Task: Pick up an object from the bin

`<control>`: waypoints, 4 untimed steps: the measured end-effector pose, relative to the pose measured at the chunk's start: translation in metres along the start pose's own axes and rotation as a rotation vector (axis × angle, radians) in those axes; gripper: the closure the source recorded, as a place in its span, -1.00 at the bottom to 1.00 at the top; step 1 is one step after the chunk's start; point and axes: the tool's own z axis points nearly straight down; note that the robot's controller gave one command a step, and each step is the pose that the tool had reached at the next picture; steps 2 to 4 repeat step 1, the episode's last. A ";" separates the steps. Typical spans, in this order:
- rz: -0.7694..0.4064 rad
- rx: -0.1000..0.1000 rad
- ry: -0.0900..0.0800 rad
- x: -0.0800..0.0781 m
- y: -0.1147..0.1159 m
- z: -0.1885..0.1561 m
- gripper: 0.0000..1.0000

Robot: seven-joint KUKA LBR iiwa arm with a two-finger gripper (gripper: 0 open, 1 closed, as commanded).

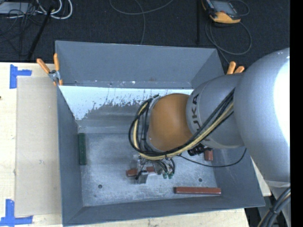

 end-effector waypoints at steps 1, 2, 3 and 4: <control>-0.018 0.001 -0.010 0.006 -0.013 -0.178 1.00; -0.018 0.001 -0.010 0.006 -0.013 -0.178 1.00; -0.018 0.001 -0.010 0.006 -0.013 -0.178 1.00; -0.018 0.001 -0.010 0.006 -0.013 -0.178 1.00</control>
Offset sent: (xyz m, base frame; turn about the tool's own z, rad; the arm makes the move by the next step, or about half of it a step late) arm -0.0058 -0.0139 0.1744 -0.0203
